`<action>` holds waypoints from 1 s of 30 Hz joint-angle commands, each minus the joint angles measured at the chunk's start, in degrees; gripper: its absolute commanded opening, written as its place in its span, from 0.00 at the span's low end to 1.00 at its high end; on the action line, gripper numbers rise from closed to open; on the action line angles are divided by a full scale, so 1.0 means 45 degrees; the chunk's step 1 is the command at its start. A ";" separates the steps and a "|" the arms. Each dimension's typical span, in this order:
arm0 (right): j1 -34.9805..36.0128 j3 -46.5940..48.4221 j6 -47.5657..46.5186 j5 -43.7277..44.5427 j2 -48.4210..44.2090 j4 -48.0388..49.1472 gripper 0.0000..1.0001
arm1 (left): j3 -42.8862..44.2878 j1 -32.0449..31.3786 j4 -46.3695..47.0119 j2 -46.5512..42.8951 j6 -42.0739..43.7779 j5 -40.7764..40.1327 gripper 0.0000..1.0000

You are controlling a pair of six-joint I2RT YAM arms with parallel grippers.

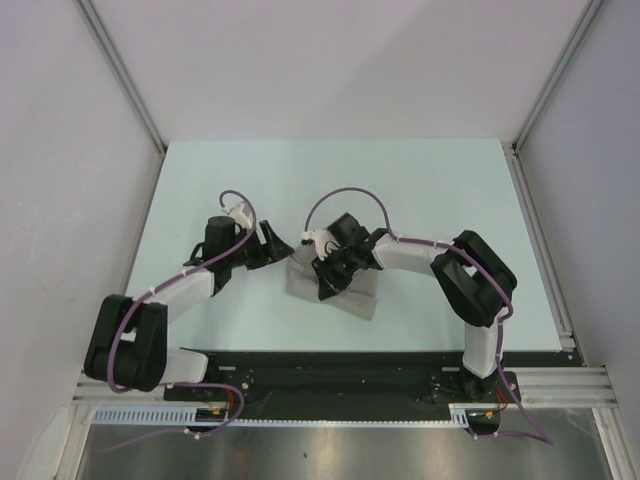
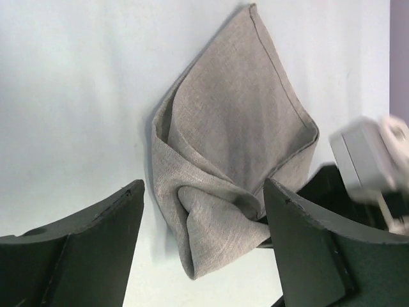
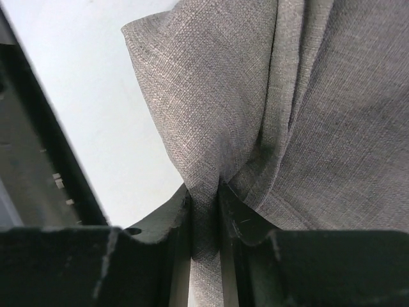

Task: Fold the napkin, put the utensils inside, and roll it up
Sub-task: Roll the napkin with the utensil

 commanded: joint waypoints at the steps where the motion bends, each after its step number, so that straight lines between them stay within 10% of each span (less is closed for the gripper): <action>1: -0.0217 0.1226 0.1311 -0.3250 0.0810 -0.1651 0.23 | -0.1390 0.0057 0.1078 -0.1105 0.0349 0.0098 0.80; 13: -0.0920 0.3455 0.1565 -0.5442 0.3176 -0.3215 0.22 | -0.2702 -0.1115 0.2644 -0.1694 0.0408 0.0764 0.73; 25: -0.1252 0.4197 0.1429 -0.5834 0.4094 -0.3762 0.21 | -0.2195 -0.1135 0.2742 0.0219 0.0115 0.0314 0.50; 30: -0.1331 0.4276 0.1429 -0.5854 0.4193 -0.3743 0.24 | -0.2117 -0.1135 0.2764 0.0591 -0.0138 0.0062 0.25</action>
